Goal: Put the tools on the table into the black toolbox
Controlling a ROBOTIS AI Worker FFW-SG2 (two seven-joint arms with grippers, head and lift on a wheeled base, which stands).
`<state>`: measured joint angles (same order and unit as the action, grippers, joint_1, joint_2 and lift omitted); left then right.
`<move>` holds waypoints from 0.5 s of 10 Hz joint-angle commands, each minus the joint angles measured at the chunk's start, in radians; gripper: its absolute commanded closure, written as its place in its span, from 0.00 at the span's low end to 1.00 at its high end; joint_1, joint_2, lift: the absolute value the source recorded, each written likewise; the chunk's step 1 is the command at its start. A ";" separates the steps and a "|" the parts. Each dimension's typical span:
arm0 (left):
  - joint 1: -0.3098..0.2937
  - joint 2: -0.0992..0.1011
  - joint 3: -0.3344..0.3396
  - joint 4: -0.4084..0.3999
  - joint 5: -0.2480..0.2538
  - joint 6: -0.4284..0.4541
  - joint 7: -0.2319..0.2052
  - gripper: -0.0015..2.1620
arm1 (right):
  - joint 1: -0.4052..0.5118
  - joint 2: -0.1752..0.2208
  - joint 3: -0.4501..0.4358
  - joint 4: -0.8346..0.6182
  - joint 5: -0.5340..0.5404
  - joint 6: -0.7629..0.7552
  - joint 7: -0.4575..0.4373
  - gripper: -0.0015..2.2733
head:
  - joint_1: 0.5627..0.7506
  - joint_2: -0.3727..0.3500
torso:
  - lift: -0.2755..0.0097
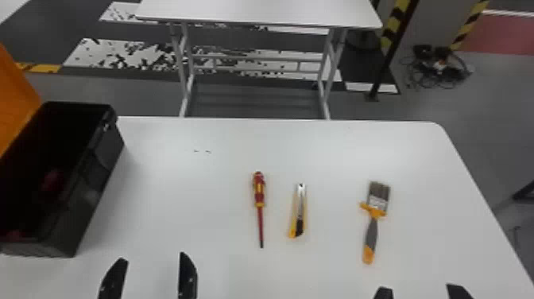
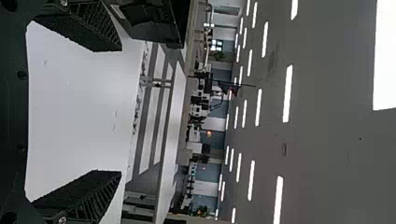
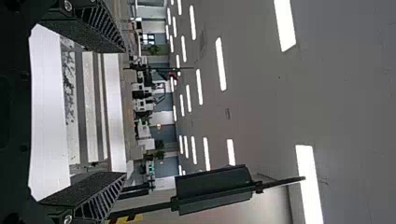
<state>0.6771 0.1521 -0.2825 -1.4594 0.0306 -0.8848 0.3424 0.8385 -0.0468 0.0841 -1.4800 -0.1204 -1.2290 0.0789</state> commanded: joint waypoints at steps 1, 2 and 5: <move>0.001 0.000 -0.007 0.010 0.000 0.001 -0.003 0.02 | -0.006 -0.001 -0.012 -0.008 -0.001 0.139 0.001 0.03 | 0.70 0.44 | 0.70; 0.001 0.000 -0.009 0.013 0.000 0.001 -0.005 0.02 | -0.009 0.001 -0.020 -0.022 -0.001 0.228 0.001 0.03 | 0.70 0.43 | 0.70; 0.001 0.000 -0.014 0.013 0.000 -0.003 -0.003 0.02 | -0.009 0.001 -0.023 -0.036 -0.001 0.302 0.001 0.03 | 0.70 0.41 | 0.70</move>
<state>0.6780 0.1518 -0.2953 -1.4465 0.0307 -0.8869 0.3385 0.8299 -0.0460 0.0615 -1.5149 -0.1212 -0.9304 0.0793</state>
